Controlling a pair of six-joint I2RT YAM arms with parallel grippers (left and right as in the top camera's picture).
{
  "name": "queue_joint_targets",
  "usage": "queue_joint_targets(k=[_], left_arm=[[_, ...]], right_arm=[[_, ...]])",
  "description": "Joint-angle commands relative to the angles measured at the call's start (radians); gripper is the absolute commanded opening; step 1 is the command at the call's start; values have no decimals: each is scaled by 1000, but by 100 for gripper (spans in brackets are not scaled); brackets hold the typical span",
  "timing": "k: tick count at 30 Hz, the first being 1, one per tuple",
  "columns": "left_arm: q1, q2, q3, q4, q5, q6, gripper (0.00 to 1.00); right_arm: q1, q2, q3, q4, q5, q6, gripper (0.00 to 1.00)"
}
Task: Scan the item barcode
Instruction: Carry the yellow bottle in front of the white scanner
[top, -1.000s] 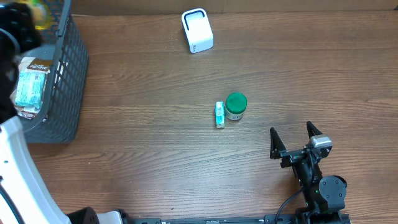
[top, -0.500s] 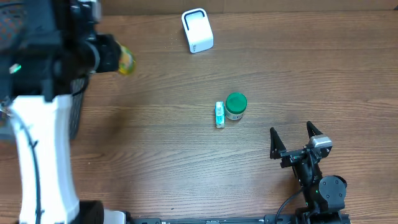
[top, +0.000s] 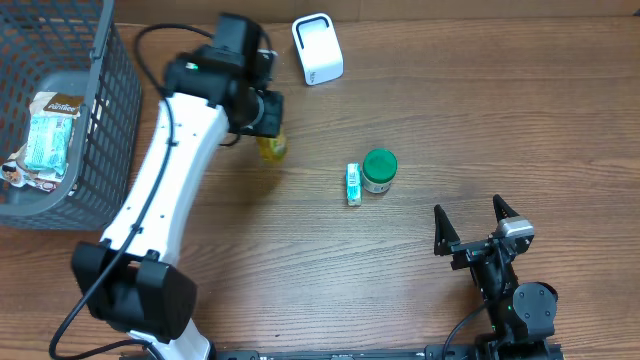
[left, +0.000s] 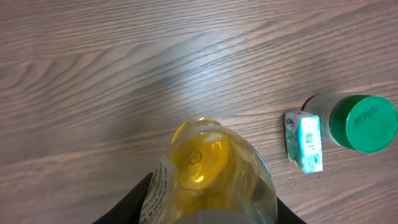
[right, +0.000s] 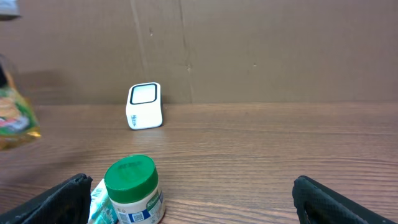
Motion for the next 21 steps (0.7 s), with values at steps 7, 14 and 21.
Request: queue_joint_targets(k=[7,14,21], left_arm=[[-115,10,-151,201,-107,-69,32],[-137,10,-251,314,-116,-78,33],[-136,10,-315,369,-163,-78,34]], right_arm=[[5,-9,-11,3,13,-2,100],[5,-9,-11,3,13,-2,100],[5,-9,-11,3,13,-2,100]])
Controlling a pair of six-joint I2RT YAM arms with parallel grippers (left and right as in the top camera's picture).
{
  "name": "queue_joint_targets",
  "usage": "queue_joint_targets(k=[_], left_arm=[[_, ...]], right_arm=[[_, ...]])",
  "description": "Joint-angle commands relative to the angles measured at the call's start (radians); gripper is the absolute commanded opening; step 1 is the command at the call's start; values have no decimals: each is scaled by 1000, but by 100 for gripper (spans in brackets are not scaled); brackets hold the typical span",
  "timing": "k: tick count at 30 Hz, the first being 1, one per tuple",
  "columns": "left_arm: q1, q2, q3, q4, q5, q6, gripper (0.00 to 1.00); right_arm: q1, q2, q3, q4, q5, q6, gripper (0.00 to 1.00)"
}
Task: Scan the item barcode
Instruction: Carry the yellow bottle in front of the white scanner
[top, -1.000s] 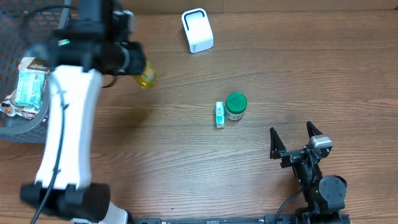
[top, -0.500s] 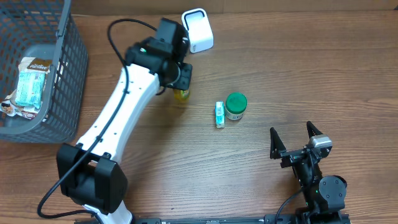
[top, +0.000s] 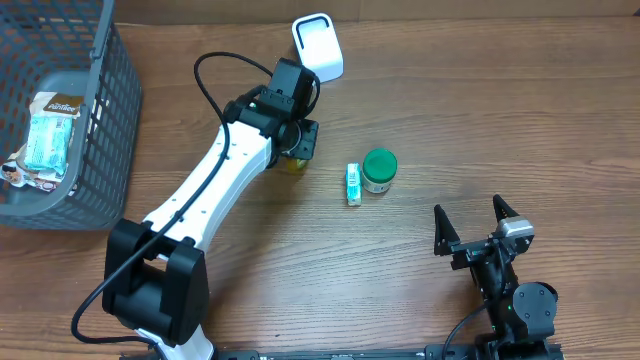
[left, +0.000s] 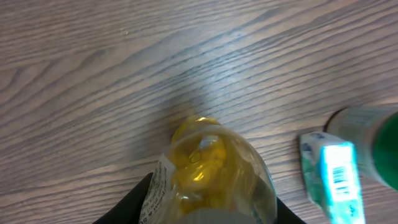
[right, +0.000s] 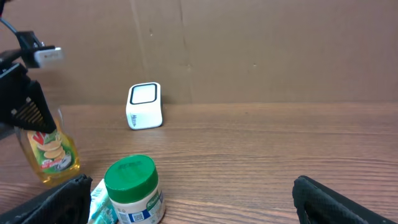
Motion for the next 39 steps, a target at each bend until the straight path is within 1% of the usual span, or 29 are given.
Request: queue_joint_targets(k=[1,10,34,39], left_arm=[[-7,0,-27,26,-35,-14,34],[-7,0,-82,92,-51,-14,36],[-26,0,-82,91,-61,-15,37],[-26,0,-82,95,-60,-74,36]], right_arm=[[5,-9,-11,3,13,-1,100],[5,-9,-11,3,13,-1,100],[5,-9,-11,3,13,-1,100],[5,-9,-11,3,13,-1,100]])
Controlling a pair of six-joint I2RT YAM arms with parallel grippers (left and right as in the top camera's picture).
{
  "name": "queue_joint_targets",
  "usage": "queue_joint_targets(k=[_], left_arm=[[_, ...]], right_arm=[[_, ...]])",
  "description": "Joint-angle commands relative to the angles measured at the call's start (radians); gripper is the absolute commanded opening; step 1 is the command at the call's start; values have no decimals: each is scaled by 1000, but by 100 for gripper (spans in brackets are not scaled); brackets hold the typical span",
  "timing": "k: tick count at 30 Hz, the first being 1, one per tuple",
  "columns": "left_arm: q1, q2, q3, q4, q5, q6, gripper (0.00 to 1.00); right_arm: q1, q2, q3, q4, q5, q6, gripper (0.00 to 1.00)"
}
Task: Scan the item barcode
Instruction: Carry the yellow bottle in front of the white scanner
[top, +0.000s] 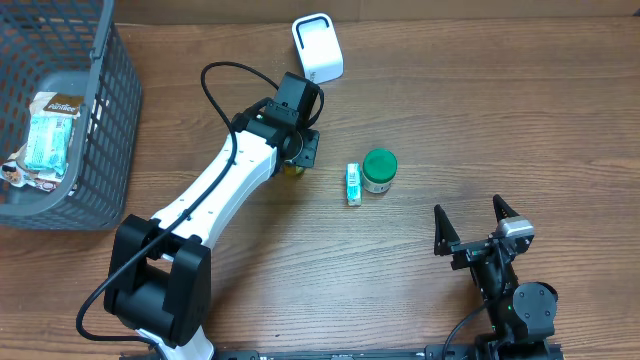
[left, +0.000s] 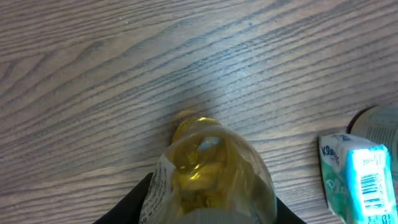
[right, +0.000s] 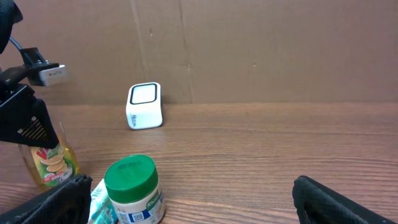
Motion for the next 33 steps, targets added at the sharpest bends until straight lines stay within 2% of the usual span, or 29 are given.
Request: queue_joint_targets(k=[1,10,25,33], left_arm=[[-6,0,2,14,-13,-69,35],[-13,0,2,50,-5,-249,34],[-60,0,2,77,-55,-267,35],[-60,0,2,71,-55,-267,39]], right_arm=[[5,-9,-11,2,13,-1,100],[5,-9,-11,2,13,-1,100],[5,-9,-11,2,13,-1,100],[5,-9,-11,2,13,-1,100]])
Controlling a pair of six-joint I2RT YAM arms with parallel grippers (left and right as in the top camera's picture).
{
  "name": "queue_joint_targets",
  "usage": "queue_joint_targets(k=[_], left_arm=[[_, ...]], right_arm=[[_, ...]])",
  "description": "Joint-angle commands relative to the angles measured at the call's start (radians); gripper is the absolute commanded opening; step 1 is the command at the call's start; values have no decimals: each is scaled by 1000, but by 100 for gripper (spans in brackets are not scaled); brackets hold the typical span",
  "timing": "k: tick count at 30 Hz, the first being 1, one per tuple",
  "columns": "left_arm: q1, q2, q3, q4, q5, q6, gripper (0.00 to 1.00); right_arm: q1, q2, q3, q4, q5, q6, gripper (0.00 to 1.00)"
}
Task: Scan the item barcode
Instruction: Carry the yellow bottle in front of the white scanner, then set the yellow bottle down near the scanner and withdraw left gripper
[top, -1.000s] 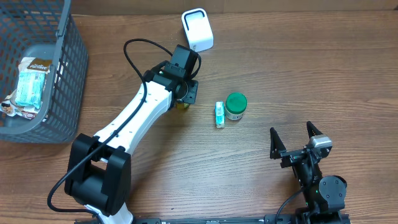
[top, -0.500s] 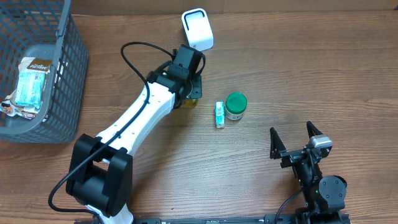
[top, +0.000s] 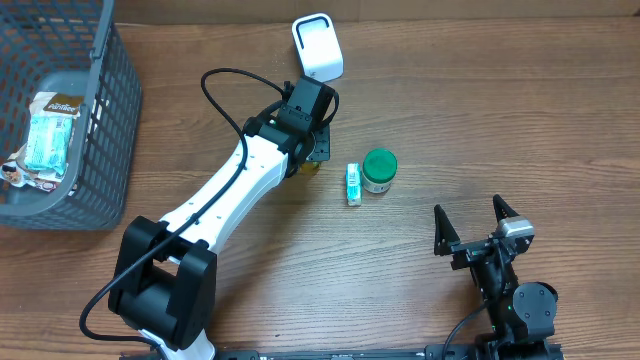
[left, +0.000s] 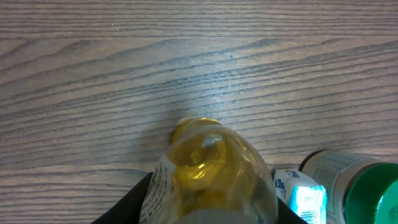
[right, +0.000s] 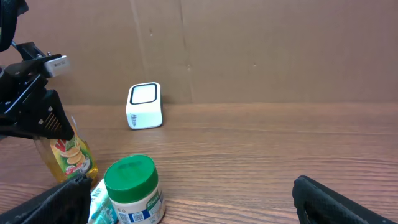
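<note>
My left gripper (top: 312, 150) is shut on a clear bottle of yellow liquid (left: 208, 168), held upright over the wood table just left of the tissue pack; the bottle (right: 67, 152) also shows in the right wrist view. The white barcode scanner (top: 317, 47) stands at the table's back edge, behind the bottle. A small teal tissue pack (top: 352, 184) and a green-lidded jar (top: 379, 170) sit together mid-table. My right gripper (top: 480, 222) rests open near the front right, nothing between its fingers.
A grey wire basket (top: 100, 120) with packaged snacks (top: 48, 135) stands at the far left. A cardboard wall (right: 249, 50) backs the table behind the scanner.
My left gripper has shifted the bottle a little to the right, closer to the tissue pack and jar. The right arm has not moved.
My left gripper held the bottle left of the scanner, well clear of the jar. Then it was nearer the middle, below the scanner. It stayed about there, and now sits slightly further right beside the tissue pack. The right gripper stayed open and still.
</note>
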Motion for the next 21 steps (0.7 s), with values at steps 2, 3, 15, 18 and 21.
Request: queue_joint_targets(k=[2,3,15,18,21], left_arm=[[-6,0,2,-1,-24,-20,39],[-6,0,2,-2,-24,-20,39],[-6,0,2,-11,-24,-20,79],[-6,0,2,-18,-24,-17,82],[-6,-1,4,-2,-24,53,91]], right_arm=[[5,-9,-11,3,13,-1,100],[5,-9,-11,3,13,-1,100],[5,-9,-11,3,13,-1,100],[5,-9,-11,3,13,-1,100],[5,-9,-11,3,13,-1,100]])
